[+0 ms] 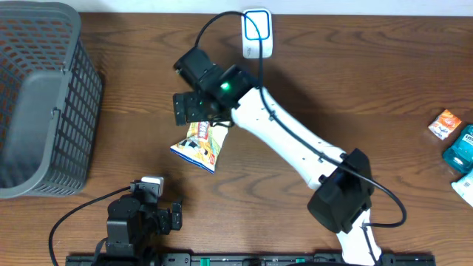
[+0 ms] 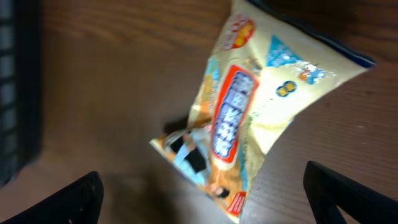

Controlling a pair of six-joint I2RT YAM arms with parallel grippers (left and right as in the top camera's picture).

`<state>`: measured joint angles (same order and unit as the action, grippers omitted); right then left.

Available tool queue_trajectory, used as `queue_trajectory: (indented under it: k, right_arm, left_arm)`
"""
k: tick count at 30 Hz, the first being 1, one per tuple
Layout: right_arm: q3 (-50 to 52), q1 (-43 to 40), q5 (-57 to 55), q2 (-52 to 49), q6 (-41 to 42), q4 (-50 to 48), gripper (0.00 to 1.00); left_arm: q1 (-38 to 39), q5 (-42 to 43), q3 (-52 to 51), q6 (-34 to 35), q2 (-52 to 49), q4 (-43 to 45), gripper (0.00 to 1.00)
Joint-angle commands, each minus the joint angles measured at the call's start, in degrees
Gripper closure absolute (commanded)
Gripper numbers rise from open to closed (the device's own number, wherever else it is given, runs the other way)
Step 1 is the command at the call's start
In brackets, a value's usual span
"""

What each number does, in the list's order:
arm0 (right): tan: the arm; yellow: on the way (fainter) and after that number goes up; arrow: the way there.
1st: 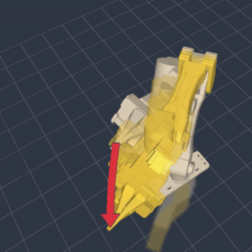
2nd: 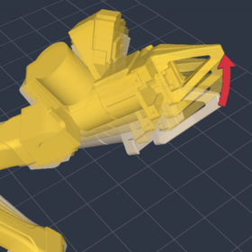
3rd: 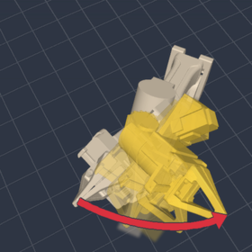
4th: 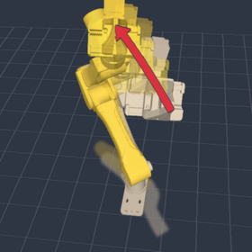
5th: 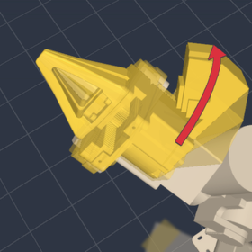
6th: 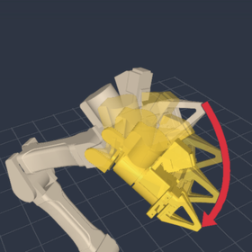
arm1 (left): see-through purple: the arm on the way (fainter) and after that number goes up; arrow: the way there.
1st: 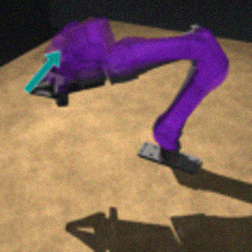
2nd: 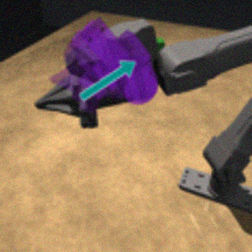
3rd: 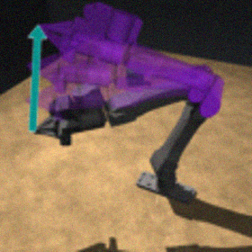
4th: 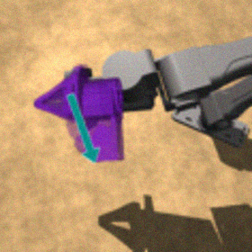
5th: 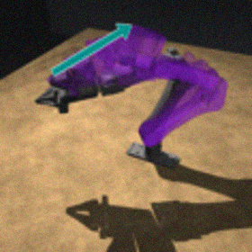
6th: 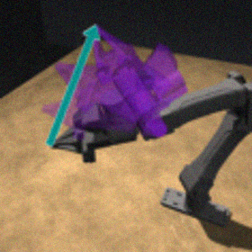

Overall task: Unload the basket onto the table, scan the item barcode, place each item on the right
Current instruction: 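Reach the right gripper to the yellow snack bag and grasp it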

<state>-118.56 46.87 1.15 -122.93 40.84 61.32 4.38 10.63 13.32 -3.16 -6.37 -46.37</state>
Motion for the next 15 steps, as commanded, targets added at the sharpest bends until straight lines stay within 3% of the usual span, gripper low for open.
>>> queue_trajectory:
  k: [1, 4, 11, 15]
  right_arm:
    - [-0.59, -0.28, -7.48, -3.54, 6.12, -0.09, 0.06]
    - [-0.59, -0.37, -6.19, -5.33, 6.75, -0.48, 0.12]
    - [-0.59, 1.03, -6.78, -10.62, 9.64, -2.25, 0.12]
    - [-0.61, 1.11, -3.52, -14.32, 9.92, -3.15, 0.21]
  left_arm:
    - [-0.2, 0.5, -0.02, 0.04, 0.17, -1.38, 0.02]
    - [-0.2, 0.5, -0.02, 0.04, 0.17, -1.38, 0.02]
    - [-0.2, 0.5, -0.02, 0.04, 0.17, -1.38, 0.02]
    - [-0.2, 0.5, -0.02, 0.04, 0.17, -1.38, 0.02]
